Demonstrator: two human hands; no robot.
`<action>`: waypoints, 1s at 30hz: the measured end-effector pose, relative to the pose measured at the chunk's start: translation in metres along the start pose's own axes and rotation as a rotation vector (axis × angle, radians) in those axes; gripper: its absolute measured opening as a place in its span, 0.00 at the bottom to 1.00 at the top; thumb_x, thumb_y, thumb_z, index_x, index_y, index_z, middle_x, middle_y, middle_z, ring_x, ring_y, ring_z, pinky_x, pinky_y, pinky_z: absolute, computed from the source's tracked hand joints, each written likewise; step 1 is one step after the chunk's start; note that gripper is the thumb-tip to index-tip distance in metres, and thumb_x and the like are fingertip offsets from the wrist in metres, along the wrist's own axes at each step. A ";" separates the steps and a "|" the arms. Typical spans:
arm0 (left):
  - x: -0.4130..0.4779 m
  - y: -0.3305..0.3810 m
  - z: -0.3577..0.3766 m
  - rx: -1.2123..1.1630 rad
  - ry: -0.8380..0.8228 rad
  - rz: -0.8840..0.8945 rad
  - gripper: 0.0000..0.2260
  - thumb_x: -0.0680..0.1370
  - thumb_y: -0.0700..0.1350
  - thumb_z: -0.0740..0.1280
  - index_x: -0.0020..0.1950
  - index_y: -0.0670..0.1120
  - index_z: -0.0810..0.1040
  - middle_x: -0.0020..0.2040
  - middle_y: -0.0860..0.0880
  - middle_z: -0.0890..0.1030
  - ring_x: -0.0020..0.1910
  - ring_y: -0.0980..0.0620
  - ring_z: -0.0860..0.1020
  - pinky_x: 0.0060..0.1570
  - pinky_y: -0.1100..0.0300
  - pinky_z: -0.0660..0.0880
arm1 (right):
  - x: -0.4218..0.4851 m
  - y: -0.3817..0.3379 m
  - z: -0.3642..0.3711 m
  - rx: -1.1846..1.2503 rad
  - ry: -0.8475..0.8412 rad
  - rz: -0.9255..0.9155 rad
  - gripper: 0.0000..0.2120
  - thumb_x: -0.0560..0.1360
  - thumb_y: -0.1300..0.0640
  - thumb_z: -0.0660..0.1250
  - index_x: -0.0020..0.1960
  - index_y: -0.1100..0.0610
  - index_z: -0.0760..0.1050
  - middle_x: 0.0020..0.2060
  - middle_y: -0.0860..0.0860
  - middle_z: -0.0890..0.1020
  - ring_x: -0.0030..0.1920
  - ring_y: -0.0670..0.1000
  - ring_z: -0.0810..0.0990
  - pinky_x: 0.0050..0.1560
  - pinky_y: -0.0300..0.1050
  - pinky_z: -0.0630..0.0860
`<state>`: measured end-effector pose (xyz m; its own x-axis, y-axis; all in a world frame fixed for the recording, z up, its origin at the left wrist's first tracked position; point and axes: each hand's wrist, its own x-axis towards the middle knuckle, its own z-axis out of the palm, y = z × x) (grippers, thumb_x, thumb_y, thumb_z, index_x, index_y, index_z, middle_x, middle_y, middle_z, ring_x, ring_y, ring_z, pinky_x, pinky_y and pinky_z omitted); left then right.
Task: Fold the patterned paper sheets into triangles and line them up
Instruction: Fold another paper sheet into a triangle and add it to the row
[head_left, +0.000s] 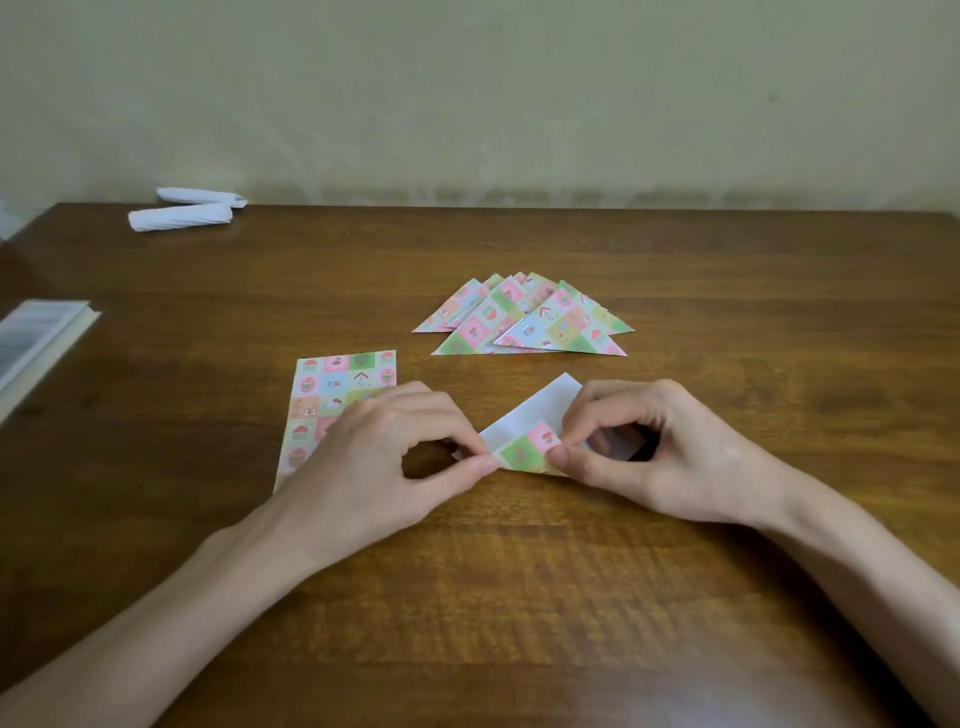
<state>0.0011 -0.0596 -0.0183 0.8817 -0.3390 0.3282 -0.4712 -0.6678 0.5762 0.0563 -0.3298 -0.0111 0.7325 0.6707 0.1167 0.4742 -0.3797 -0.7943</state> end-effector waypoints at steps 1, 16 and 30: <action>0.000 0.001 0.001 -0.011 -0.009 -0.012 0.07 0.77 0.56 0.72 0.47 0.56 0.87 0.44 0.62 0.83 0.49 0.55 0.81 0.49 0.56 0.77 | 0.000 0.001 -0.001 0.003 -0.003 0.000 0.08 0.78 0.50 0.75 0.41 0.49 0.84 0.38 0.48 0.78 0.33 0.55 0.71 0.33 0.47 0.68; -0.001 0.008 0.002 0.094 -0.020 -0.136 0.07 0.77 0.59 0.69 0.45 0.59 0.84 0.47 0.63 0.79 0.54 0.57 0.77 0.52 0.67 0.69 | 0.005 0.001 0.004 -0.145 0.065 -0.001 0.08 0.82 0.46 0.68 0.49 0.49 0.78 0.41 0.47 0.77 0.38 0.53 0.75 0.40 0.39 0.70; 0.000 0.012 0.005 0.153 -0.001 -0.157 0.07 0.79 0.58 0.66 0.44 0.58 0.79 0.40 0.60 0.76 0.48 0.56 0.75 0.48 0.67 0.67 | 0.009 0.001 0.013 -0.154 0.199 0.052 0.10 0.80 0.53 0.72 0.41 0.51 0.77 0.32 0.43 0.76 0.32 0.46 0.72 0.35 0.33 0.67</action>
<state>-0.0042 -0.0707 -0.0155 0.9440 -0.2239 0.2423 -0.3192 -0.8053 0.4996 0.0569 -0.3161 -0.0187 0.8322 0.5151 0.2053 0.4912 -0.5130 -0.7040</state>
